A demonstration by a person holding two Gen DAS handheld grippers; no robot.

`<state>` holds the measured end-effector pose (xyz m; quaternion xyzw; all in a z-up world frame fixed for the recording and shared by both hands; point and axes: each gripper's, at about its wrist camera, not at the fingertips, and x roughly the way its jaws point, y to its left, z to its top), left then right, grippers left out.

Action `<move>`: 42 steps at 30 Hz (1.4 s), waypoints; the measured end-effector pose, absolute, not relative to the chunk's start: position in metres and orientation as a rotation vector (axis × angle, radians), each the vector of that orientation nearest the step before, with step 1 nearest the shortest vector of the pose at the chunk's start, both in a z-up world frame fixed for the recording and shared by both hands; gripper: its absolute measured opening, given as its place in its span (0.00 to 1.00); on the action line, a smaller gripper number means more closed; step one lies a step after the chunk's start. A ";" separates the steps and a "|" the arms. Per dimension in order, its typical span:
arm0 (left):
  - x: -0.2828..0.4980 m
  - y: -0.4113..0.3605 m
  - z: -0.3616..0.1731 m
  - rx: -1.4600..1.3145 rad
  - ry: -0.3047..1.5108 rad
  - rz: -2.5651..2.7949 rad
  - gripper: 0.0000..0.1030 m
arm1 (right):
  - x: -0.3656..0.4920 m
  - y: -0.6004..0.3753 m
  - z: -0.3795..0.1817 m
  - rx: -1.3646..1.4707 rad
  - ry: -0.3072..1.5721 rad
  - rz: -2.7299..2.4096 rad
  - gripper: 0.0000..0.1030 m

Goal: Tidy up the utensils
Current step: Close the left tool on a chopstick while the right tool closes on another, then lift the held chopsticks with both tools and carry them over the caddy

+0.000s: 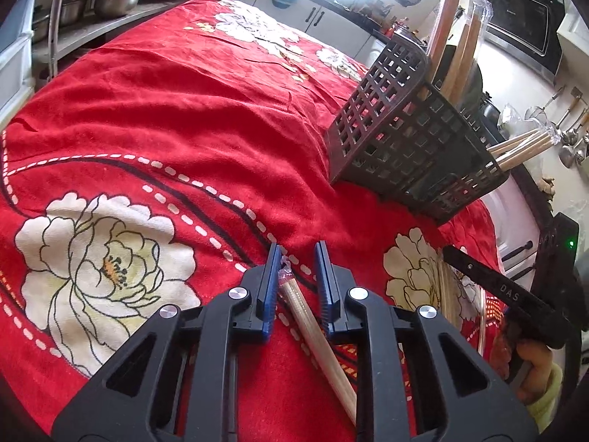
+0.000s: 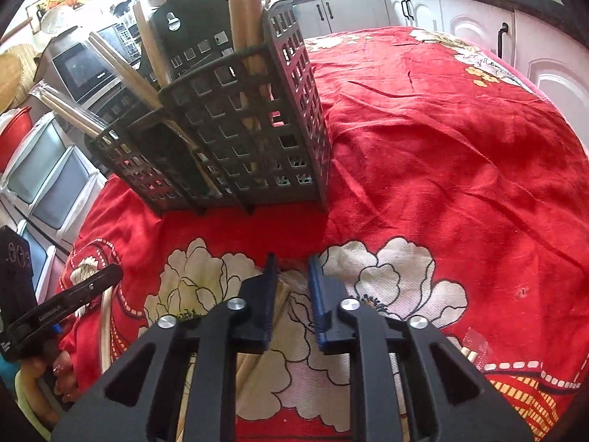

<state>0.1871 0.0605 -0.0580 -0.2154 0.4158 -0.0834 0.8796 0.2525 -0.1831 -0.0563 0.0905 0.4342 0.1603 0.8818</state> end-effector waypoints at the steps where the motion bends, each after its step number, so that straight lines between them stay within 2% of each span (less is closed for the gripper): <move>1: 0.189 0.060 -0.058 -0.449 0.867 -0.173 0.12 | 0.252 -0.183 -0.056 0.189 0.901 0.336 0.12; 3: 0.191 0.059 -0.058 -0.450 0.869 -0.172 0.10 | 0.250 -0.186 -0.054 0.208 0.888 0.344 0.01; 7: 0.196 0.059 -0.059 -0.450 0.873 -0.164 0.04 | 0.246 -0.194 -0.050 0.244 0.867 0.351 0.01; 15: 0.193 0.060 -0.051 -0.464 0.853 -0.192 0.03 | 0.230 -0.207 -0.030 0.279 0.788 0.372 0.01; 32: 0.166 0.035 0.048 -0.399 0.603 -0.296 0.03 | 0.196 -0.218 0.039 0.309 0.587 0.445 0.01; 42: 0.161 0.022 0.082 -0.358 0.522 -0.327 0.02 | 0.183 -0.211 0.076 0.262 0.494 0.464 0.01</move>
